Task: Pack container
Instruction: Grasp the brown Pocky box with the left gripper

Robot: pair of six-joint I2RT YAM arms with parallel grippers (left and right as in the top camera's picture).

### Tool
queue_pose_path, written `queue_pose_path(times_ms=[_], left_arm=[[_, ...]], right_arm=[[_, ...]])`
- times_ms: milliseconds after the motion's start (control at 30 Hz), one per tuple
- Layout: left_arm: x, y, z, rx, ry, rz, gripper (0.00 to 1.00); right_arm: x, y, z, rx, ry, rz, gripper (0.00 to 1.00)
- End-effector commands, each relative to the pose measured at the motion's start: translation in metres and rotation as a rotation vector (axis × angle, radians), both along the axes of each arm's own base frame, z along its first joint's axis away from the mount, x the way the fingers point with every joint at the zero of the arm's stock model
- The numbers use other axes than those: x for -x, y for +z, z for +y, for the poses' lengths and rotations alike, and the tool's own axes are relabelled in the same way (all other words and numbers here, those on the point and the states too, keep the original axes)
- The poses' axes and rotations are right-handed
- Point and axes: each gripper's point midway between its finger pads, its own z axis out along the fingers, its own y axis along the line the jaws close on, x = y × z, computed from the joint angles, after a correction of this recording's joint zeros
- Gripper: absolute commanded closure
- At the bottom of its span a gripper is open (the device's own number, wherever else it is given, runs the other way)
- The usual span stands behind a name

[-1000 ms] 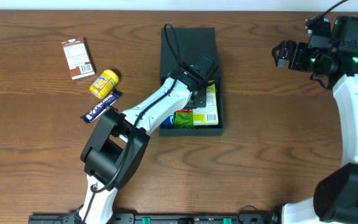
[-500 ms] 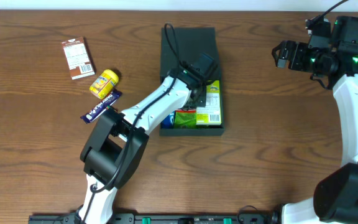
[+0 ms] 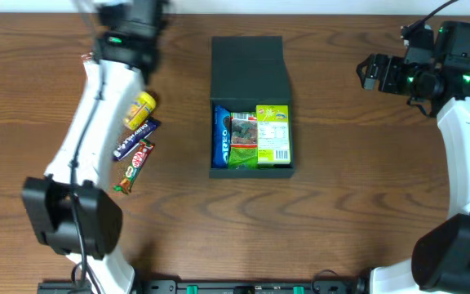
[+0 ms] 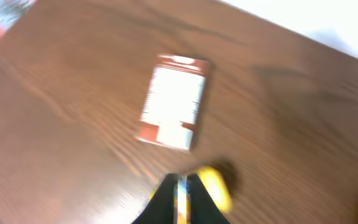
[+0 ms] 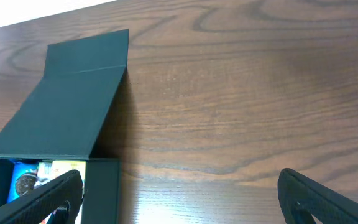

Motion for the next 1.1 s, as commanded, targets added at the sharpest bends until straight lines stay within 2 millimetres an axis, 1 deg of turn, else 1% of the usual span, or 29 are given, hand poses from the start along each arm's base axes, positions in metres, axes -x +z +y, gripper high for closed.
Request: queue_pose_path(times_ms=[0,33,100,200,300,367,467,667,800,900,1067], left_arm=[[-0.008,-0.025,0.04,0.097,0.093,0.007,0.3],[-0.015,-0.035,0.05,0.153,0.101,0.001,0.05],[-0.027,-0.06,0.061,0.272,0.095,0.006,0.05],[-0.037,-0.098,0.073,0.369,0.102,0.041,0.05],[-0.045,-0.131,0.078,0.404,0.106,0.065,0.05],[-0.055,-0.146,0.079,0.386,0.083,0.06,0.04],[-0.064,-0.161,0.085,0.338,0.098,0.052,0.04],[-0.066,-0.188,0.095,0.294,0.161,0.063,0.04],[-0.069,-0.202,0.096,0.291,0.164,0.066,0.04],[-0.07,-0.208,0.097,0.288,0.165,0.07,0.04],[-0.07,-0.209,0.097,0.288,0.165,0.07,0.04]], right_arm=[[0.001,0.012,-0.002,-0.002,-0.006,-0.025,0.01],[0.002,0.012,-0.002,-0.002,-0.006,-0.022,0.01],[0.002,0.012,-0.002,-0.003,-0.006,-0.02,0.01],[0.003,0.011,-0.002,-0.005,-0.006,-0.013,0.01],[0.005,0.01,-0.002,-0.006,-0.007,-0.007,0.01],[0.005,0.009,-0.002,-0.011,-0.012,-0.003,0.01],[0.006,0.009,-0.001,-0.014,-0.015,0.002,0.01],[0.008,0.007,-0.001,-0.02,-0.02,0.014,0.01],[0.008,0.007,-0.001,-0.027,-0.029,0.016,0.01],[0.008,0.007,-0.001,-0.027,-0.029,0.016,0.01],[0.008,0.007,-0.001,-0.027,-0.029,0.016,0.01]])
